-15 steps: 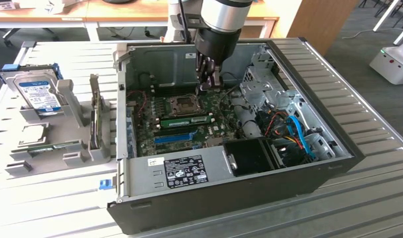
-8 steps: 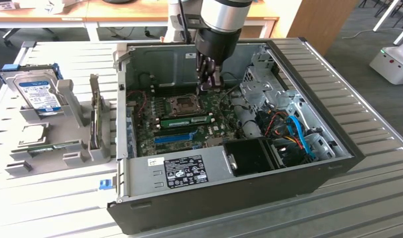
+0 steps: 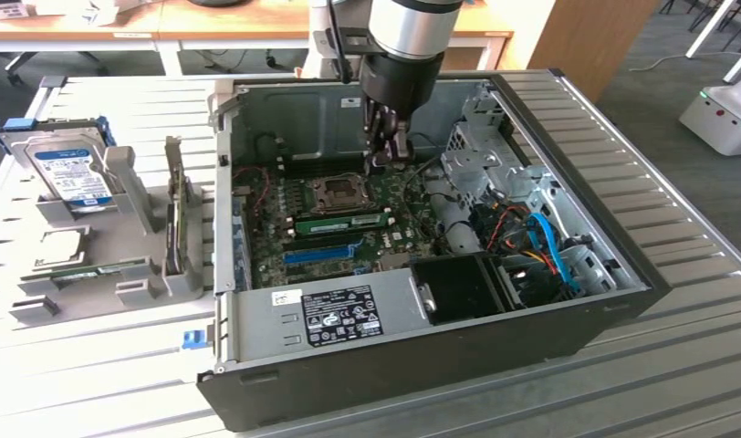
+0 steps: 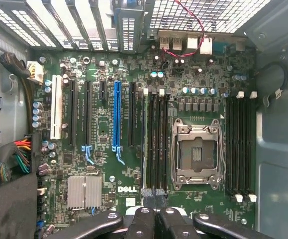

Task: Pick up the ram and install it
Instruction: 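Press down the ram until it locks into place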

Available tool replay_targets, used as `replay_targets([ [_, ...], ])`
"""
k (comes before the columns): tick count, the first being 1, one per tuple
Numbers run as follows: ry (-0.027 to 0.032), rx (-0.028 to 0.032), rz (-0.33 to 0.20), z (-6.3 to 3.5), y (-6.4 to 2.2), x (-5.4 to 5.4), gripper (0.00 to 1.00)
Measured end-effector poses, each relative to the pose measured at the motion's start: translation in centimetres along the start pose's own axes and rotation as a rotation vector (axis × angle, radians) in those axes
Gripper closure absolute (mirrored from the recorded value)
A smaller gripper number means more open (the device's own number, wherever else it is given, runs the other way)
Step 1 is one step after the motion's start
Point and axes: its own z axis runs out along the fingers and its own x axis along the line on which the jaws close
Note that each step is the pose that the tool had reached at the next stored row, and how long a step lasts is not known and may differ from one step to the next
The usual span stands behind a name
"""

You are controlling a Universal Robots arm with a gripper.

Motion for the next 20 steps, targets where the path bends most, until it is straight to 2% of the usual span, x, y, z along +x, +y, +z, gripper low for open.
replay_targets([
  [5, 0.0002, -0.0002, 0.0, -0.02, -0.22, 0.0, 0.89],
  [15, -0.0006, -0.003, 0.0, -0.1, -2.71, 0.0, 0.89],
  [20, -0.0028, -0.0033, 0.0, -0.13, -3.16, 0.0, 0.89],
])
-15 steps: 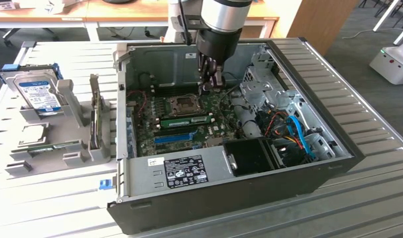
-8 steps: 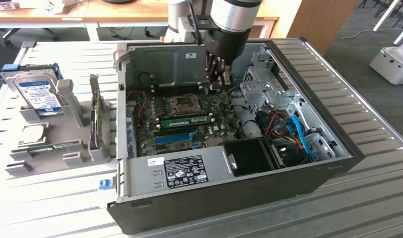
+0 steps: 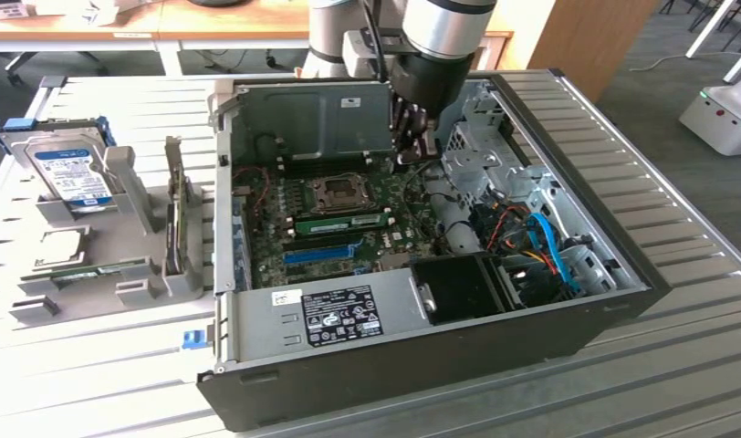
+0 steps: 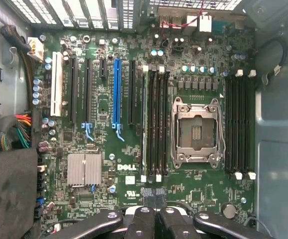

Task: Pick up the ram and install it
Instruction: 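Press down the ram until it locks into place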

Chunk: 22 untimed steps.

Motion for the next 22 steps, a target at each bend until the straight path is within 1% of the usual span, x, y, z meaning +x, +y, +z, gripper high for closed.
replay_targets([
  [3, -0.0001, 0.0, 0.0, 0.04, -0.02, 0.0, 0.89],
  [6, 0.0001, -0.0001, 0.0, 0.33, -0.03, 0.0, 0.89],
  [22, -0.0001, 0.0, 0.0, 3.23, -0.16, 0.3, 0.89],
])
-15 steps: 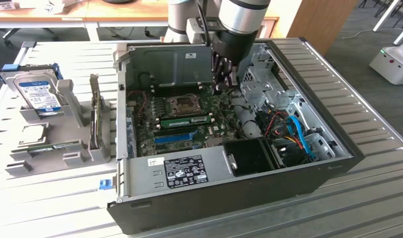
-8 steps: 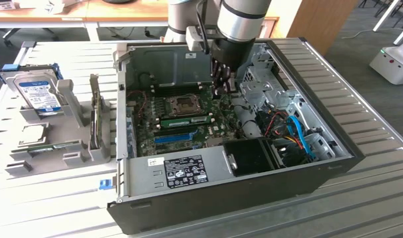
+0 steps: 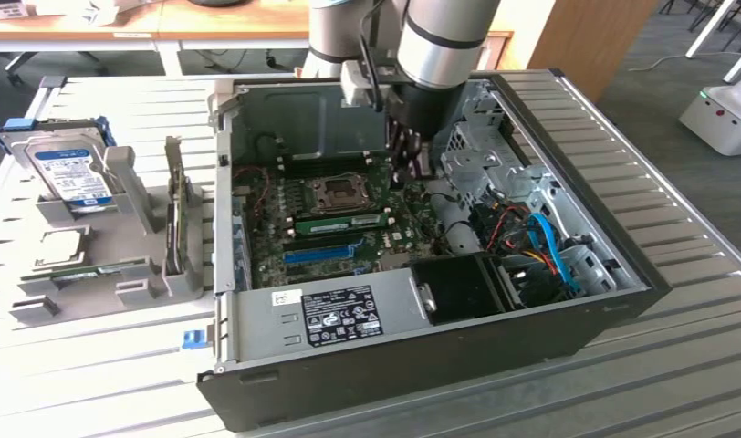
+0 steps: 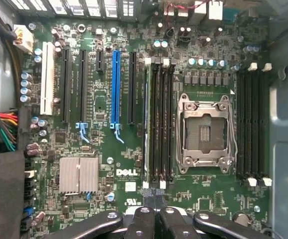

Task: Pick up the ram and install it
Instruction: 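Press down the ram until it locks into place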

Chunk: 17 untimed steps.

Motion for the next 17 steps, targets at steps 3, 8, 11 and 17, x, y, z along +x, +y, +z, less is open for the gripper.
replay_targets([
  [3, 0.0001, 0.0, 0.0, 0.52, -0.02, 0.0, 0.89],
  [8, 0.0, 0.0, 0.0, 1.36, -0.06, 0.1, 0.89],
  [11, 0.0001, 0.0, 0.0, 1.79, -0.08, 0.1, 0.89],
  [17, 0.0001, 0.0, 0.0, 2.67, -0.11, 0.2, 0.89],
])
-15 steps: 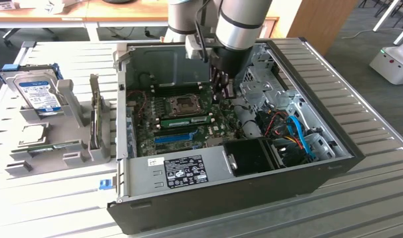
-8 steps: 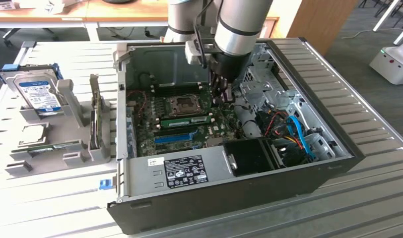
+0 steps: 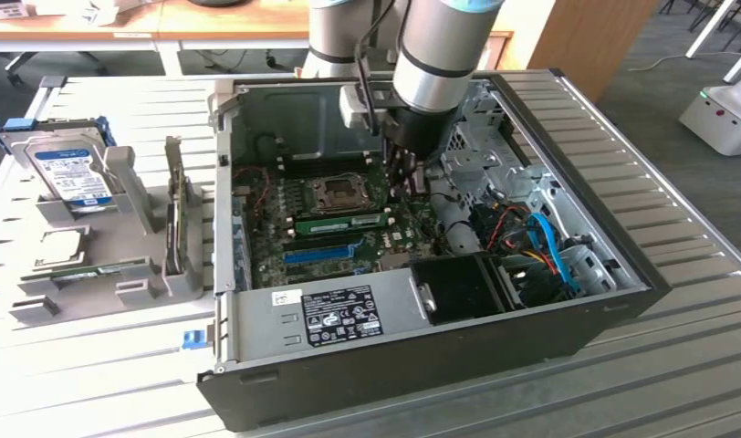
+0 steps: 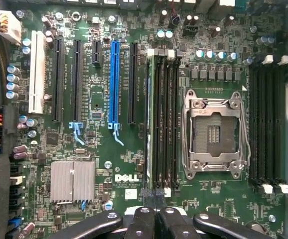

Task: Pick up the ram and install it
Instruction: 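Press down the ram until it locks into place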

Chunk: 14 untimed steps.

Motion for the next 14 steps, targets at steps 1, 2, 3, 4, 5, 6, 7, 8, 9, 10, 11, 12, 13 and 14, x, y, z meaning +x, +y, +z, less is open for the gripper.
replay_targets([
  [1, 0.0, 0.0, 0.0, 0.14, -0.01, 0.0, 0.89],
  [2, 0.0, 0.0, 0.0, 0.29, -0.01, 0.0, 0.89],
  [3, 0.0001, 0.0, 0.0, 0.42, -0.02, 0.0, 0.89],
  [4, -0.0001, 0.0001, 0.0, 0.56, -0.02, 0.0, 0.89],
  [5, 0.0, 0.0, 0.0, 0.69, -0.03, 0.1, 0.89],
  [6, -0.0001, 0.0, 0.0, 0.82, -0.04, 0.1, 0.89],
  [7, -0.0001, 0.0, 0.0, 0.94, -0.04, 0.1, 0.89],
  [8, -0.0001, 0.0, 0.0, 1.07, -0.05, 0.1, 0.89],
  [9, -0.0001, 0.0, 0.0, 1.19, -0.05, 0.1, 0.89],
  [10, -0.0001, 0.0, 0.0, 1.3, -0.06, 0.1, 0.89],
  [11, -0.0001, 0.0, 0.0, 1.41, -0.06, 0.1, 0.89],
  [12, -0.0001, 0.0, 0.0, 1.53, -0.07, 0.1, 0.89],
  [13, -0.0002, 0.0001, 0.0, 1.66, -0.07, 0.1, 0.89],
  [14, -0.0001, 0.0, 0.0, 1.77, -0.08, 0.1, 0.89],
])
